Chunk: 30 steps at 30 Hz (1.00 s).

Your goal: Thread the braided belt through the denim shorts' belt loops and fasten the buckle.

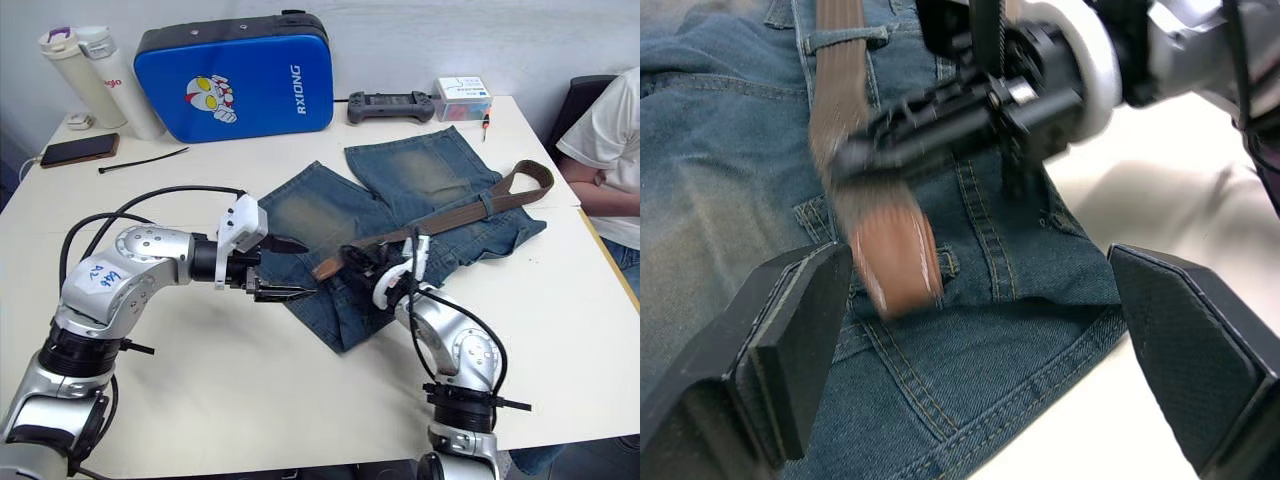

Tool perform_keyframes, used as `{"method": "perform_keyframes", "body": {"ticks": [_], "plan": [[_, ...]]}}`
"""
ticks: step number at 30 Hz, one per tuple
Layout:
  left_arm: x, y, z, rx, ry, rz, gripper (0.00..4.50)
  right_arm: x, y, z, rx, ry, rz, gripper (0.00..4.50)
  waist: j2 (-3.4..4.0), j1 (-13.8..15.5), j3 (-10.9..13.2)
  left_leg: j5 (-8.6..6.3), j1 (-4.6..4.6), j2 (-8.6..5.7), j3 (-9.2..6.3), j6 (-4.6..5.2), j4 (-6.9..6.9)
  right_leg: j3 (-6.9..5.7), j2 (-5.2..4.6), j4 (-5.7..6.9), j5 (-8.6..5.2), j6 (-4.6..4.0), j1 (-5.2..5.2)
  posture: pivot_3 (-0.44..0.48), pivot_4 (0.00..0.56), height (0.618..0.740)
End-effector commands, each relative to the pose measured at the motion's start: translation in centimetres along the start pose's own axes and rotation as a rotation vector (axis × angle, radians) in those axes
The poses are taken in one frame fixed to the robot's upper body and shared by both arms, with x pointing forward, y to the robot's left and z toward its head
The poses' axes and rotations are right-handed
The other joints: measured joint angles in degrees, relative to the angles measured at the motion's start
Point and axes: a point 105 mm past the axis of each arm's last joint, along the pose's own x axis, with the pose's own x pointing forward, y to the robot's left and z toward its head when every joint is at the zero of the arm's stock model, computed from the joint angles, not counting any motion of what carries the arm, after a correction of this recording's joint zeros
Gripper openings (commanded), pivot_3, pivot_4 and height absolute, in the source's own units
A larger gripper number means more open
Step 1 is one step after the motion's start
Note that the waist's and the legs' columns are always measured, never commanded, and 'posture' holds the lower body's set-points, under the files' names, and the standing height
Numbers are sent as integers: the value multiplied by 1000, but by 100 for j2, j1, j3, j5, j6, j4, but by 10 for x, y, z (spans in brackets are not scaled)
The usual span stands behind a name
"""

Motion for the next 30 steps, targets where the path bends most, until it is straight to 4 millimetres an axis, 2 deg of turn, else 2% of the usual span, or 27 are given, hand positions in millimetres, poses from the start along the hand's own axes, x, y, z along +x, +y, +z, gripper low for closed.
{"method": "perform_keyframes", "body": {"ticks": [1, 5, 8, 15, 18, 24, 30], "plan": [[-3, -3, 9, 43, -12, -5, 4500, -6, 12, 8, -10, -59, 50, 10, 0, 15, 0, 0, 0, 0, 0, 0, 0, -1, 0, -1, 0, 0, 0, 0, 150, 740], [-3, -5, 8, 38, -13, -9, 4500, -13, 12, 28, -78, -173, 71, 10, 0, 43, 0, 0, -2, -1, 0, 1, 1, -1, -1, -6, 0, 0, 1, 0, 150, 740], [-3, -4, 8, 36, -11, -11, 4500, -15, 5, 29, -217, -174, 50, 10, 0, 49, 0, 0, -2, -2, 0, 1, 0, -1, -1, -8, 0, 0, 1, 0, 150, 740], [-11, -2, 5, 31, 11, 4, 4500, -20, -8, 35, -336, -232, 59, 10, 0, 38, 0, 0, -1, -1, 0, 1, -7, 0, 1, -8, 0, 0, 0, 0, 150, 740], [-17, -2, 1, 22, 33, 19, 4500, -23, -15, 40, -353, -265, 50, 10, 0, 51, 0, 0, 0, -1, -1, 1, -7, -1, 0, -8, 0, 0, 1, 0, 150, 740], [-28, -4, -5, 1, 61, 47, 4500, -23, -11, 53, -353, -321, 75, 10, 0, 52, 0, 1, 0, -2, -1, -1, -6, -1, -1, -9, 0, 0, 0, 0, 150, 740], [-30, -6, -6, -11, 60, 64, 4500, -20, -21, 41, -320, -248, 70, 10, 0, 55, 0, 1, 0, -2, -2, -1, -7, -2, -1, -9, 0, 0, 1, 0, 150, 740]]}}
